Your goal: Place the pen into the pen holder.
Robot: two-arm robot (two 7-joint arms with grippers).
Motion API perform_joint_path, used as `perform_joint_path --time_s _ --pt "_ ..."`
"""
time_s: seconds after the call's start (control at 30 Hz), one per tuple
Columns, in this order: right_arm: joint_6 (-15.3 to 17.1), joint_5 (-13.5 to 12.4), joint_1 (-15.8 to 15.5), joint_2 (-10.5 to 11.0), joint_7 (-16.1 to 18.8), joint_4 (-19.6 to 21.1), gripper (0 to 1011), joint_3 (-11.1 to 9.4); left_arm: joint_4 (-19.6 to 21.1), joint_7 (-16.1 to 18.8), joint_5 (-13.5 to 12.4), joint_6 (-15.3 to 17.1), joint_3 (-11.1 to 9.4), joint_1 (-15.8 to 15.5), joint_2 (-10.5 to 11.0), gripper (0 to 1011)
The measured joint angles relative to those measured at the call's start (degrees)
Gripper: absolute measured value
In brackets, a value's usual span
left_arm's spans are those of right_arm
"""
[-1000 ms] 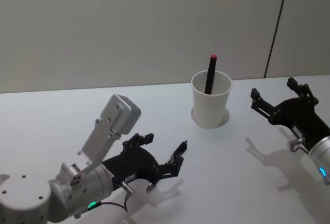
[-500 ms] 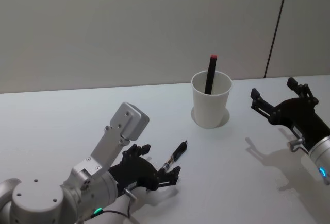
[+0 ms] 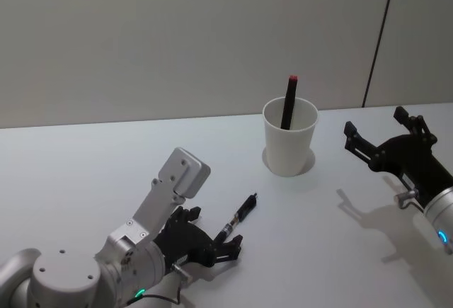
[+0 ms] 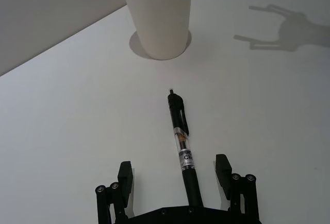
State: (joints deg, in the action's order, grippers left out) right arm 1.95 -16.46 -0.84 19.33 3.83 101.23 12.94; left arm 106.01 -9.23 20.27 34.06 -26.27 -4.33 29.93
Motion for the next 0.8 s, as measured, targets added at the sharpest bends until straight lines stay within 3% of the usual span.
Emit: perform_joint_path --time_s 0.43,0.8 --pt "0.0 0.0 0.0 0.0 0.0 0.0 1002 0.0 -0.13 1.03 -2.57 0.26 -0.57 0.11 -0.75 1003" --pt "0.0 0.0 0.0 0.0 0.0 0.0 1001 0.0 0.2 -0.26 -3.84 0.55 -0.86 0.09 -1.06 1003"
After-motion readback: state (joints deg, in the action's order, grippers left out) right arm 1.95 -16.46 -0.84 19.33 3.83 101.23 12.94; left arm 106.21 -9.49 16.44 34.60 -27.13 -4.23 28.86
